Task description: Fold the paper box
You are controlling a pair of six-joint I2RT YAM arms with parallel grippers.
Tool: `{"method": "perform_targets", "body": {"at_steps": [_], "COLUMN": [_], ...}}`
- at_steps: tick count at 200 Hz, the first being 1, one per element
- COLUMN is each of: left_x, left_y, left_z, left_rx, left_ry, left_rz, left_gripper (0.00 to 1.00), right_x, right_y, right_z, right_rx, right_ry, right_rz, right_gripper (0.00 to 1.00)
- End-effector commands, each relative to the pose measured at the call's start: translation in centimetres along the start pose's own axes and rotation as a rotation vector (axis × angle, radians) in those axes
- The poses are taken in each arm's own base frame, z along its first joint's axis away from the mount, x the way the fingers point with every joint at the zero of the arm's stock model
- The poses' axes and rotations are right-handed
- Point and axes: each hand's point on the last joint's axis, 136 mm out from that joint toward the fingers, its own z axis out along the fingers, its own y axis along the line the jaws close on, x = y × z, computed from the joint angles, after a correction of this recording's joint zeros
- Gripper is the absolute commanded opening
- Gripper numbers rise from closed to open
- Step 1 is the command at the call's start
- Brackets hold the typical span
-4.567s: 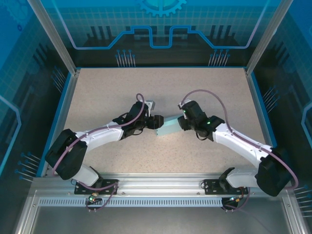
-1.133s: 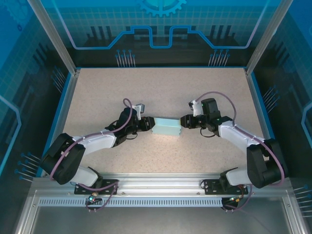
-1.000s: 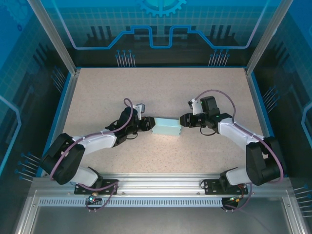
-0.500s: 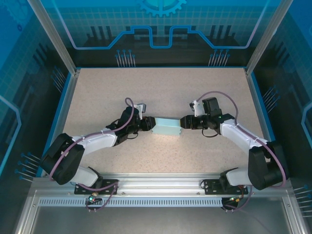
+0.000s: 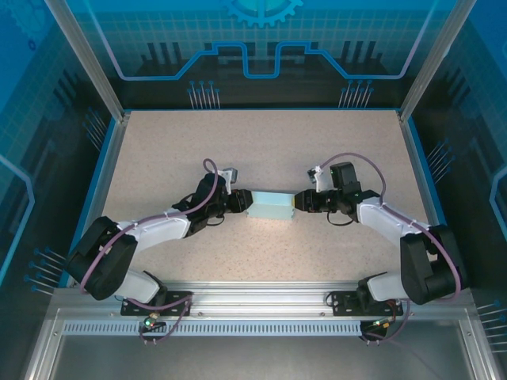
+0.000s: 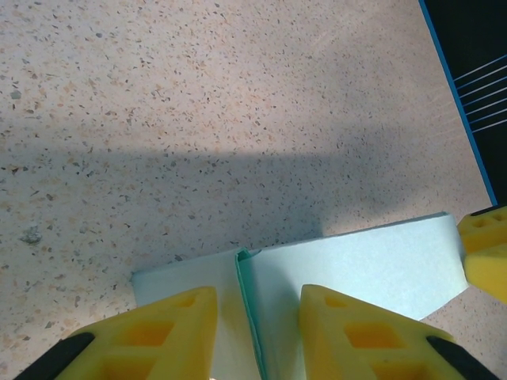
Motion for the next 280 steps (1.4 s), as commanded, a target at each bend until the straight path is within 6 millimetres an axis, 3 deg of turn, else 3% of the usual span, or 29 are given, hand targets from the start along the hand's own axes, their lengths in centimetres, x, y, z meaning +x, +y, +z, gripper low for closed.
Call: {"method": "perform_targets", "body": {"at_steps": [1,32,62,104,154,166,228,257,280], "left_x": [9.1,6.8,5.3,3.1,-1.7,-3.0,-9.6,-10.0,-9.1], "left_y": [5.1,1.9,0.5,-0.9,-2.9,-3.3,-3.4,-3.0,-2.4], "left_z": [-0.2,-0.2,-0.3,-0.2,0.5,0.7,3.0,4.2,4.3], "left_rx": [-0.14,-0.047,-0.015,0.036,0.076,0.08,0.053,0.036,0.031], "left_ry": [0.31,0.278,0.25,0.213,0.141,0.124,0.049,0.063,0.075], "left_rz": [-0.067,-0.066,-0.063,-0.091,-0.075,-0.067,-0.017,0.009,0.008], "left_gripper": [0.33,0.34,0.34,0.34,0.33,0.33,0.33,0.33,0.33], "right_x": [4.8,0.8,-0.8,-2.7,-6.0,-7.7,-12.1,-12.2,-11.2], "right_y": [-4.3,-1.0,0.4,2.1,3.5,4.2,3.7,2.6,1.8], "right_z": [1.3,0.5,0.4,0.5,0.5,0.4,2.5,3.9,3.9], "right_rx": [0.128,0.029,-0.025,-0.106,-0.139,-0.155,-0.152,-0.137,-0.116], "right_ry": [0.123,0.041,0.02,-0.02,-0.062,-0.091,-0.159,-0.141,-0.133], "right_rz": [0.123,0.086,0.074,0.051,-0.013,-0.043,-0.137,-0.159,-0.18], "right_gripper": [0.25,0.35,0.41,0.4,0.37,0.37,0.34,0.33,0.33]}}
